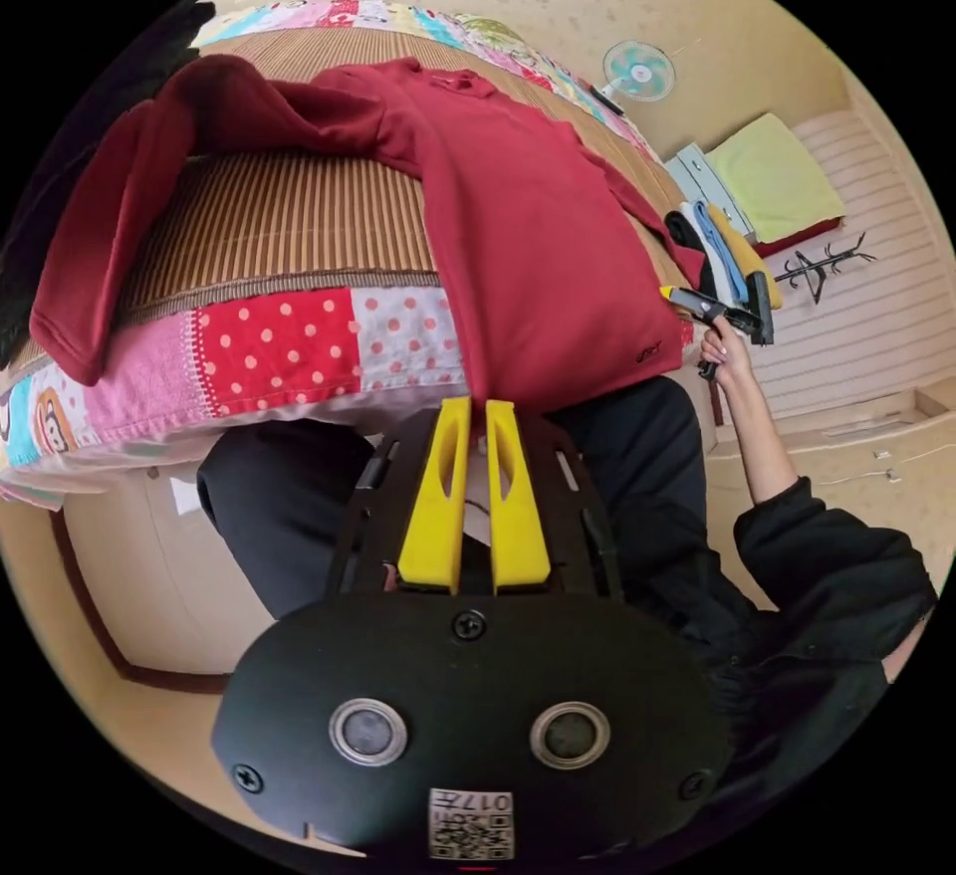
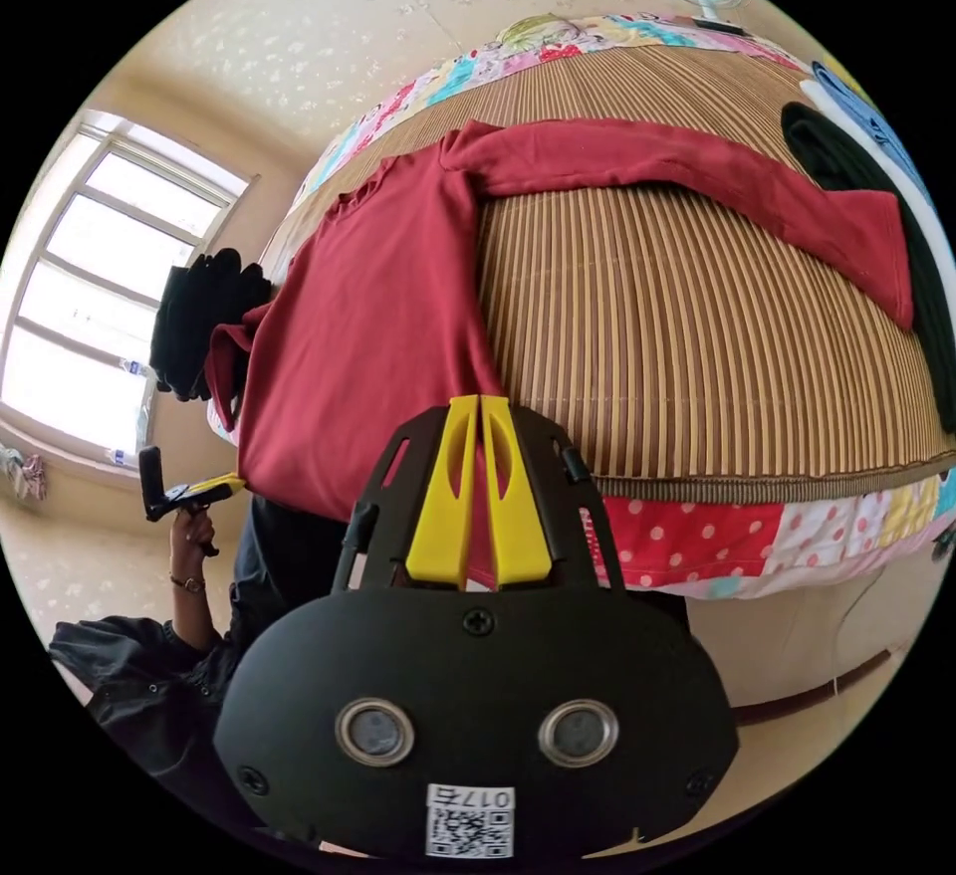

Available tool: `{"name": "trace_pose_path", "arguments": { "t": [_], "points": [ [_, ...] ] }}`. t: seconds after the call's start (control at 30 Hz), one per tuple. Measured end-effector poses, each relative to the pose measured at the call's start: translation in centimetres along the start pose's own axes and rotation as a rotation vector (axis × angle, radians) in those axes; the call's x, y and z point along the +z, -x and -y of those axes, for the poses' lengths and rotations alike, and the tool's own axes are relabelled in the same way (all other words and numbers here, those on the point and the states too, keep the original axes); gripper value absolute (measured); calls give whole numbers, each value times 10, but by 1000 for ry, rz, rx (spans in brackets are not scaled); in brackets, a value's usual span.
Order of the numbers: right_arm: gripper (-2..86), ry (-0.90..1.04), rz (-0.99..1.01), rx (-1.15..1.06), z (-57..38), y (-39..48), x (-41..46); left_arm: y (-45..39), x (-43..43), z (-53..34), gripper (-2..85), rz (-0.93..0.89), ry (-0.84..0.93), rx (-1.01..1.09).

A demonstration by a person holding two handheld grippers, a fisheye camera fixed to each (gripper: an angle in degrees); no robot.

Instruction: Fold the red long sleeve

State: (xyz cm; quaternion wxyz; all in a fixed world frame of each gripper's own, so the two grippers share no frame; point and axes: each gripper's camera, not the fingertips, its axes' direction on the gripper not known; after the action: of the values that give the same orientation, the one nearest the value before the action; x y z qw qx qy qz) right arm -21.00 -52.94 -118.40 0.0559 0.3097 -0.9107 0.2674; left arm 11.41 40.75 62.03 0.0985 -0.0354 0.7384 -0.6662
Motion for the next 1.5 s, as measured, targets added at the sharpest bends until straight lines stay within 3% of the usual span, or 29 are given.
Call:
{"name": "trace_pose_path", "arguments": {
  "t": [0.2,0.47,0.67,0.8,1.13,1.3,1.5],
  "points": [
    [4,3,7,-26,-2,12,6,10,-11,-8,22,37,-53,-73],
    [6,-26,-380,-245,-27,95,36,-12,-14,-8,58,55,-156,-73],
    [5,-60,-453,-146,-51,114,43,-30,16,-7,65,31,-97,-48],
    [4,-117,-441,-91,-76,113,41,-33,26,-9,65,30,-81,-48],
    [10,-10,-297,34,-111,81,41,-35,37,8,79,45,-95,-59],
    [29,-114,-143,-32,-99,87,10,-36,13,31,88,83,-228,-98],
    [111,-103,-274,-71,-62,86,23,-14,52,51,79,135,-172,-186]
  ]
}}
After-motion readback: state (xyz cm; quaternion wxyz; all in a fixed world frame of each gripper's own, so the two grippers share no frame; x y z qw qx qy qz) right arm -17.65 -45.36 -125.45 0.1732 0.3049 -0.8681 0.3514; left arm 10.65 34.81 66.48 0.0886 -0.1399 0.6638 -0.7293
